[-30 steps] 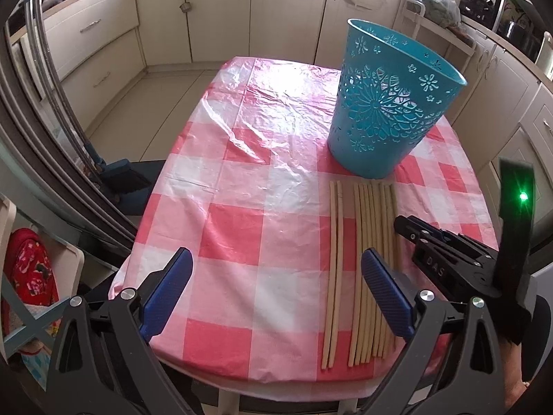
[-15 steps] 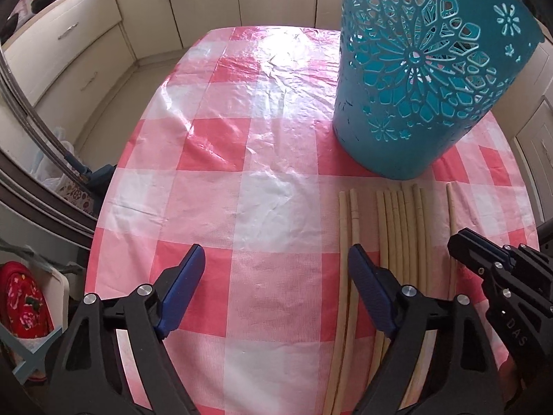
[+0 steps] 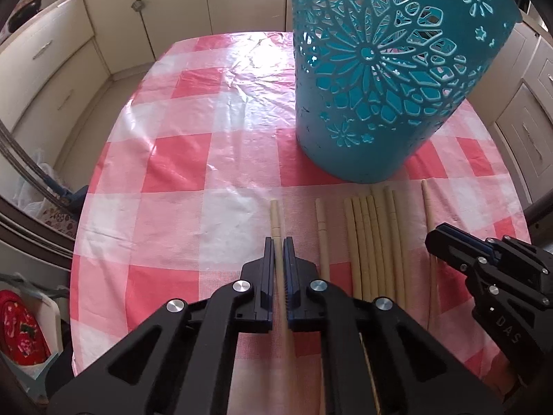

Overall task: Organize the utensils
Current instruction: 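Reach the left gripper to the wooden chopsticks and grasp one, then lift the chopstick with the left gripper and drop it into the teal basket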

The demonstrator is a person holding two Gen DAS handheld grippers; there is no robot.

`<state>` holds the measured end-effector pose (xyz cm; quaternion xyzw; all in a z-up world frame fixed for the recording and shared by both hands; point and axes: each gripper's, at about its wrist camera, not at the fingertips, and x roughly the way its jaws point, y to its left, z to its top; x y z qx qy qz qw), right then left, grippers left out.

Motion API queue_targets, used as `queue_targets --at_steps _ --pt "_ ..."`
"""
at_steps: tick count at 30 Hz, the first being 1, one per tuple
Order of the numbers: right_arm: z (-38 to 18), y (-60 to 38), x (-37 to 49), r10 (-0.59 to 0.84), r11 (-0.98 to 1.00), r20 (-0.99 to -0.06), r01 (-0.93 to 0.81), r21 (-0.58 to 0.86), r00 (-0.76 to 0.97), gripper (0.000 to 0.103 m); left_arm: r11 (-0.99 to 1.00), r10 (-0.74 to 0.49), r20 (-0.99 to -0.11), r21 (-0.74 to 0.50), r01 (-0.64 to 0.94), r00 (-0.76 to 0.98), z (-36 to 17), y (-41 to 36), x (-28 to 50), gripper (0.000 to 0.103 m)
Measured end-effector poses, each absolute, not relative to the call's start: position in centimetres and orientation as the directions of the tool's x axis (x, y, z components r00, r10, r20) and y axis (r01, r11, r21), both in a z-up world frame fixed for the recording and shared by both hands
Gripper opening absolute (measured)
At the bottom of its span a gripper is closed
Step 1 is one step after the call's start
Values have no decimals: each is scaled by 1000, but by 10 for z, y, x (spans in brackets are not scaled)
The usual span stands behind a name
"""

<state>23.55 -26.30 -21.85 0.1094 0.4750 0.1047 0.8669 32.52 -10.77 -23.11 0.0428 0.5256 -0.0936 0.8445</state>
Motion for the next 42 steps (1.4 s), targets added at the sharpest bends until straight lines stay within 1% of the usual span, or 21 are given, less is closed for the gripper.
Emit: queue_targets --at_steps 4,6,8,11,12,16,18,22,24,28,34,36,37,38,39,40,41,42 --pt "-220 -266 235 299 948 -795 -72 309 528 10 978 -169 -894 -101 181 414 -215 -85 326 4" --pt "-221 -269 235 310 943 -791 -64 327 528 10 976 -211 -865 -159 149 454 -189 -66 323 4" --pt "-221 -271 236 320 938 -788 -57 342 526 10 969 -249 -814 -205 141 524 -151 -52 317 4" --pt "-220 -272 235 320 937 -787 -54 344 527 10 946 -319 -688 -272 177 652 -83 -42 311 4" --pt "-220 -272 235 319 938 -787 -55 343 528 11 937 -341 -632 -287 199 696 -59 -43 310 4" --pt "-220 -274 235 324 935 -783 -54 349 531 11 915 -386 -454 -299 271 803 3 -66 321 4" --pt "-220 -275 234 326 934 -781 -55 353 532 11 913 -385 -386 -293 284 838 17 -86 332 4" --pt "-222 -277 233 329 933 -779 -57 356 534 11 918 -358 -310 -287 272 881 15 -120 365 5" --pt "-222 -278 233 333 931 -779 -55 360 532 11 940 -306 -318 -253 230 898 2 -137 382 5" --pt "-222 -280 234 340 928 -777 -57 367 530 12 956 -258 -368 -227 183 893 -25 -150 404 5" --pt "-220 -274 233 332 935 -779 -74 348 531 17 972 -231 -468 -154 179 853 -59 -152 404 5" --pt "-219 -271 233 324 939 -782 -80 335 533 17 971 -235 -491 -150 184 839 -64 -146 397 9" --pt "-219 -271 233 323 940 -782 -82 332 533 17 973 -229 -498 -145 180 837 -65 -142 392 18" --pt "-219 -271 233 323 940 -782 -81 332 533 17 975 -218 -499 -139 170 839 -65 -136 384 34" --pt "-219 -272 233 321 940 -783 -78 332 532 17 978 -204 -495 -135 157 844 -64 -130 378 43" --pt "-219 -272 232 318 941 -784 -74 331 533 17 982 -183 -486 -132 135 855 -63 -121 368 59" --pt "-219 -272 232 314 942 -785 -72 328 534 17 983 -172 -477 -134 122 862 -61 -114 361 67" --pt "-220 -271 231 309 944 -786 -73 321 536 17 985 -161 -472 -137 109 867 -60 -103 351 69"
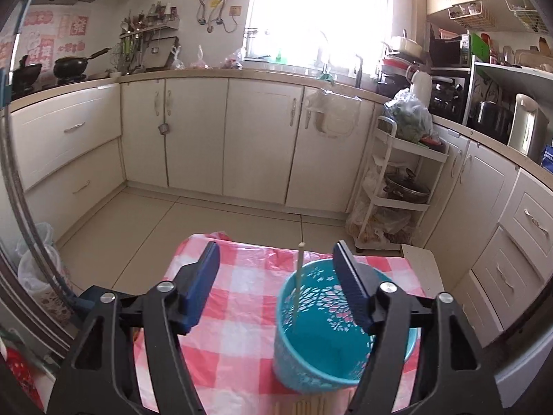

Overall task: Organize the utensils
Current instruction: 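Lift the chopstick with the left gripper and drop it into the teal basket, then grasp a wooden chopstick with the right gripper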

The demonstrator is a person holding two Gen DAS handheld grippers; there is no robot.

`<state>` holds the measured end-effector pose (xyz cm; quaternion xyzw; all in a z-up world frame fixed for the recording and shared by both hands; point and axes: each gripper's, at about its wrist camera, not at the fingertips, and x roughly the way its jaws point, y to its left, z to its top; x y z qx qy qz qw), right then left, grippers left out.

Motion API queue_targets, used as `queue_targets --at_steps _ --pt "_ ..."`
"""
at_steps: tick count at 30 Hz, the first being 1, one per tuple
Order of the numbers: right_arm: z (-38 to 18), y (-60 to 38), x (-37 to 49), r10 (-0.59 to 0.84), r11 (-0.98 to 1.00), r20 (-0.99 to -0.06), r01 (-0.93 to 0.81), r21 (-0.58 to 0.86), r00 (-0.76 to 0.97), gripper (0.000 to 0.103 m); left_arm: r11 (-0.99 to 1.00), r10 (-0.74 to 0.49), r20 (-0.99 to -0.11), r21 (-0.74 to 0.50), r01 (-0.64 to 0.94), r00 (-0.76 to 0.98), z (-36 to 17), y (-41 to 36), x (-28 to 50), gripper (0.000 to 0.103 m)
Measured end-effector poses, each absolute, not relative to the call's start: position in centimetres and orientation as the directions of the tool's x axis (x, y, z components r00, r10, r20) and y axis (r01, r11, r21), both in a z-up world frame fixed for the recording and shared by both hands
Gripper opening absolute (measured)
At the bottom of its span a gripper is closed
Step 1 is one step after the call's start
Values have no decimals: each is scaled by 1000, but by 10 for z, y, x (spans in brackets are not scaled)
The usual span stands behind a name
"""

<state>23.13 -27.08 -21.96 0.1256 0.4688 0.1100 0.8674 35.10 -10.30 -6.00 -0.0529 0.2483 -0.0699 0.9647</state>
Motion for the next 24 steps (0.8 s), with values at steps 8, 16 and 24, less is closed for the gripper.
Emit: queue_targets --at_steps 8,16,24 --pt "-215 -246 227 193 978 -830 -173 118 523 12 993 -84 -579 -113 22 811 -108 -28 305 83" --pt "-215 -240 221 106 986 -868 -168 26 486 12 995 -76 -695 -96 12 715 -168 1 289 83" --pt "-204 -282 202 306 947 -835 -53 318 457 5 994 -89 -757 -112 5 647 -201 2 285 83"
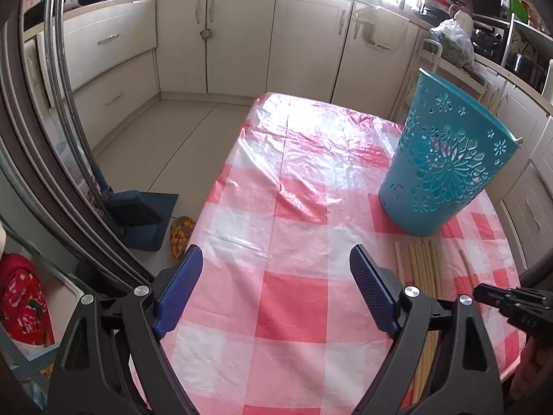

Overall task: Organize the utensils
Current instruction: 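Grasp a wooden chopstick with the right gripper, then lift the chopstick over the teal basket and open the right gripper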

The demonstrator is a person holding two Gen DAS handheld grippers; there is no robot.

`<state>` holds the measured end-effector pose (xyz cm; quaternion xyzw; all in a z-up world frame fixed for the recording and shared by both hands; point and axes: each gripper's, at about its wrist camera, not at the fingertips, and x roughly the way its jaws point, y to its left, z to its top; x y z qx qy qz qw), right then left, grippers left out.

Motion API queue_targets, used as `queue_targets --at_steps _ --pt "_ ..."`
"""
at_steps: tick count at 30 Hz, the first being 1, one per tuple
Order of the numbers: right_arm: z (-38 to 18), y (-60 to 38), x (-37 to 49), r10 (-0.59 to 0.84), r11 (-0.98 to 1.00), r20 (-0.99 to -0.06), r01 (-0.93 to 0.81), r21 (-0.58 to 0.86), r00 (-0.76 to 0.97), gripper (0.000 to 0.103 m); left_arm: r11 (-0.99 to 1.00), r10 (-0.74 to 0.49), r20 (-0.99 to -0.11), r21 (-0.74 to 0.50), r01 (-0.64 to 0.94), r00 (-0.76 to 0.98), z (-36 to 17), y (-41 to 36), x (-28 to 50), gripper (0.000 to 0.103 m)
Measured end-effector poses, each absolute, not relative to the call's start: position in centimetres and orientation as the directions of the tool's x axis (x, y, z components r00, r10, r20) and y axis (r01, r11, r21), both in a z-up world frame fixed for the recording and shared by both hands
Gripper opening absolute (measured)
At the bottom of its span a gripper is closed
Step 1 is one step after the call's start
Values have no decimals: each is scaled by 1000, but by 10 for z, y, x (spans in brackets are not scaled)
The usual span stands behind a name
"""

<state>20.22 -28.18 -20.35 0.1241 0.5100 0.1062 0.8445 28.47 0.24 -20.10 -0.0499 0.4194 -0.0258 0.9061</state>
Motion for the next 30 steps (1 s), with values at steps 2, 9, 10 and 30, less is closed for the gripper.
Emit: queue_targets --at_steps 2,9,10,30 --pt "-193 -293 193 373 915 -799 -45 401 472 5 993 -88 -775 -117 -5 626 -210 5 285 83" --pt "-130 -307 180 514 813 -632 -94 575 580 5 990 -85 -801 -133 -38 593 -224 11 283 83" --pt "-117 -306 181 533 795 -599 -113 596 598 5 990 -85 -802 -134 -39 592 -225 11 283 83" --pt "-42 -240 301 90 972 -264 -27 233 960 6 995 -85 -773 -96 17 629 -194 -15 256 87"
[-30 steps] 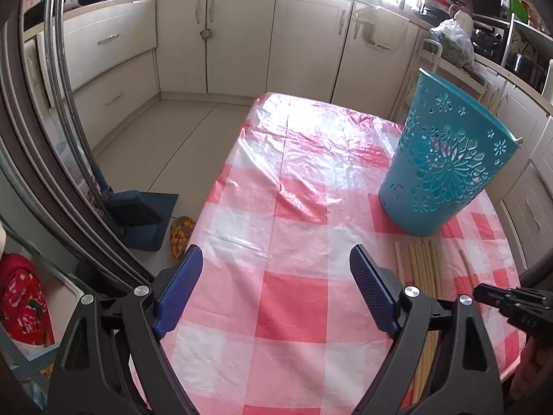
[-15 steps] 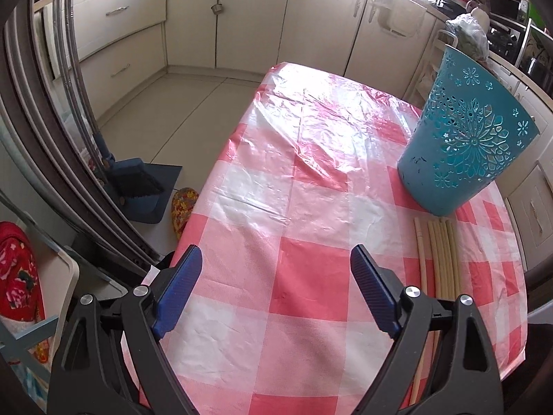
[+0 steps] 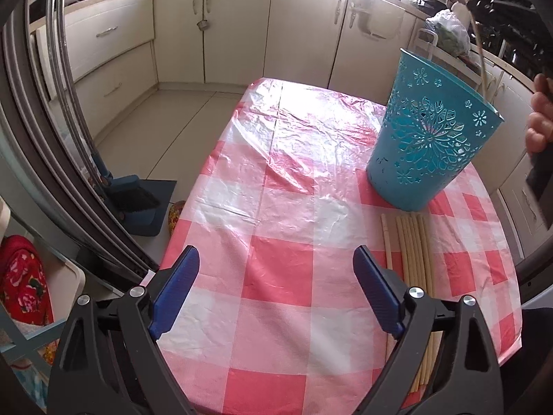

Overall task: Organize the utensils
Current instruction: 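Lift the chopstick over the teal basket and open the right gripper, then move the right gripper back to the chopsticks while the left gripper approaches them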

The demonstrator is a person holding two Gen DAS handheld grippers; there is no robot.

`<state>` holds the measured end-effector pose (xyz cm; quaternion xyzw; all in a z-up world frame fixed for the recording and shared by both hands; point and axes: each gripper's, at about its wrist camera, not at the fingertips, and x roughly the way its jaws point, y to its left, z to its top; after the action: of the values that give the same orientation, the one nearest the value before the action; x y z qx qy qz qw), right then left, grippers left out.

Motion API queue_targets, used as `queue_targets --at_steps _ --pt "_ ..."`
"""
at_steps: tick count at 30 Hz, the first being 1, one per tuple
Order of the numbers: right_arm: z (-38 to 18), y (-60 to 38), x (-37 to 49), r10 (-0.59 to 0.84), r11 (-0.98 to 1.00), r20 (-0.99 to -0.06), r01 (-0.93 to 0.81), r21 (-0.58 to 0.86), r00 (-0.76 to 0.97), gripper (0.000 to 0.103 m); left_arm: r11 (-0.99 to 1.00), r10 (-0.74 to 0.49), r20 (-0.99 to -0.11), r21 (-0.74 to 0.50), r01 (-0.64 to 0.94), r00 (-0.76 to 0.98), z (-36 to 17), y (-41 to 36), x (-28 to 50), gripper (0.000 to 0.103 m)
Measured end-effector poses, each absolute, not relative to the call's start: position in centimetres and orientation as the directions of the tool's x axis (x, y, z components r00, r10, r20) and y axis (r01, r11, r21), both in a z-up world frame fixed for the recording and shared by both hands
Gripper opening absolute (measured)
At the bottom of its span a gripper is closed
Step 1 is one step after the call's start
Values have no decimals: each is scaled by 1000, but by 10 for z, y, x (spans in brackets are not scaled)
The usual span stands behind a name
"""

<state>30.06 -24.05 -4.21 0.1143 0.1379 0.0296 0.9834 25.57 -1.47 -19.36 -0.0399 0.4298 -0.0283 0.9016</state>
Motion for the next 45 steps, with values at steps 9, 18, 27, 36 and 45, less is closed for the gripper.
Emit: queue_targets --at_steps 9,18,27,36,45 --pt "-69 -244 275 124 981 -347 -61 186 930 6 1000 -31 -764 -23 20 644 -177 -24 246 87" --pt "-64 -255 213 120 977 -334 -52 207 935 28 999 -12 -763 12 32 646 -170 -29 237 88" --pt "-119 -253 178 108 979 -527 2 203 843 34 998 -45 -773 -15 53 632 -160 -34 230 89" --pt "-183 -241 189 129 975 -719 44 217 683 34 997 -66 -767 -24 75 638 -153 -37 225 92" --pt "-218 -233 195 136 970 -784 79 229 606 27 998 -57 -813 -58 17 579 -178 -16 237 92"
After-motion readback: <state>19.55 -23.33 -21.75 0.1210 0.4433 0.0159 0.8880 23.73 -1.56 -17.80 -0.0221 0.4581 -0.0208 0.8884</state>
